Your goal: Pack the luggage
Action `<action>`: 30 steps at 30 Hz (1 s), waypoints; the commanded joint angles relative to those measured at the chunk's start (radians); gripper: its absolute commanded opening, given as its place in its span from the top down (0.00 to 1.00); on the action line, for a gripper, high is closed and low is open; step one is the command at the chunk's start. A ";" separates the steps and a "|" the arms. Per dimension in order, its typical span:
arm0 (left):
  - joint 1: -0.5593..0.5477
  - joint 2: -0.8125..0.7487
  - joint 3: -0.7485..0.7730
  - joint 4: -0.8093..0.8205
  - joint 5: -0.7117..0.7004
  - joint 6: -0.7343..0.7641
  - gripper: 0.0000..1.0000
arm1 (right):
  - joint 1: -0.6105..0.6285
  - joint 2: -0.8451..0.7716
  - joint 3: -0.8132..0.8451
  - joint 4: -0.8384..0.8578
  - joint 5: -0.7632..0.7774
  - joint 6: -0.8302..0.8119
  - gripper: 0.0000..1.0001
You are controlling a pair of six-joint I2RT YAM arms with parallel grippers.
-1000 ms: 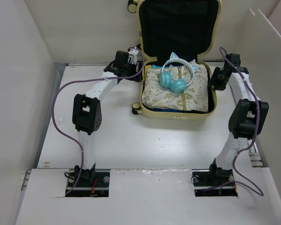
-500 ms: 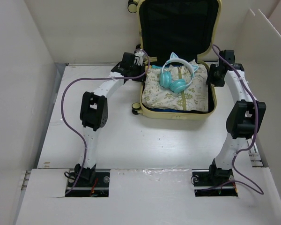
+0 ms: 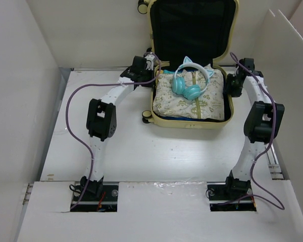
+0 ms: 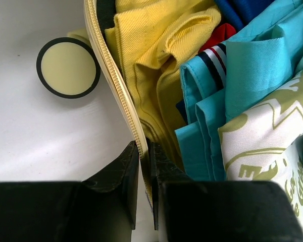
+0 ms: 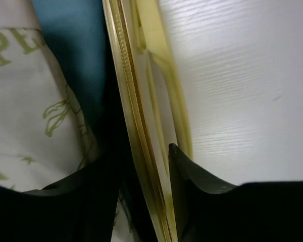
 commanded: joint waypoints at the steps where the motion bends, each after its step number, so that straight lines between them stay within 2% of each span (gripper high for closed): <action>1: -0.016 0.001 -0.044 -0.032 -0.016 0.044 1.00 | -0.012 0.025 -0.023 0.058 -0.146 -0.002 0.53; 2: -0.004 -0.014 -0.070 -0.032 -0.016 0.044 1.00 | -0.012 0.025 -0.040 0.077 -0.161 0.010 0.57; 3: 0.010 -0.023 -0.089 -0.032 -0.016 0.044 1.00 | -0.003 0.025 -0.072 0.112 -0.171 0.021 0.68; 5: 0.035 -0.060 -0.145 -0.032 -0.025 0.044 1.00 | 0.006 0.025 -0.093 0.134 -0.198 0.032 0.82; 6: 0.044 -0.075 -0.165 -0.032 -0.025 0.044 1.00 | 0.017 0.025 -0.112 0.155 -0.214 0.032 0.99; 11: 0.079 -0.178 -0.294 -0.011 -0.053 0.078 1.00 | 0.106 0.005 -0.153 0.201 -0.240 0.073 1.00; 13: 0.089 -0.188 -0.294 -0.002 -0.053 0.095 1.00 | 0.127 0.005 -0.174 0.226 -0.240 0.101 1.00; 19: 0.089 -0.177 -0.132 -0.067 -0.041 0.127 1.00 | 0.138 -0.029 -0.224 0.316 -0.310 0.167 1.00; 22: 0.101 -0.177 -0.100 -0.101 -0.041 0.108 1.00 | 0.152 0.006 -0.167 0.293 -0.342 0.167 1.00; 23: 0.110 -0.189 -0.072 -0.101 -0.053 0.098 0.97 | 0.152 0.006 -0.167 0.284 -0.355 0.167 1.00; 24: 0.110 -0.209 -0.055 -0.115 -0.076 0.098 0.62 | 0.152 0.015 -0.167 0.284 -0.364 0.167 1.00; 25: 0.119 -0.209 -0.037 -0.115 -0.093 0.098 0.45 | 0.152 0.015 -0.176 0.295 -0.364 0.167 1.00; 27: 0.119 -0.255 0.014 -0.083 -0.128 0.109 0.21 | 0.152 0.006 -0.195 0.307 -0.376 0.167 1.00; 28: 0.119 -0.272 0.031 -0.062 -0.137 0.129 0.00 | 0.140 0.006 -0.205 0.307 -0.376 0.167 1.00; 30: 0.119 -0.307 0.083 0.026 -0.159 0.176 0.00 | 0.129 0.006 -0.205 0.307 -0.404 0.167 1.00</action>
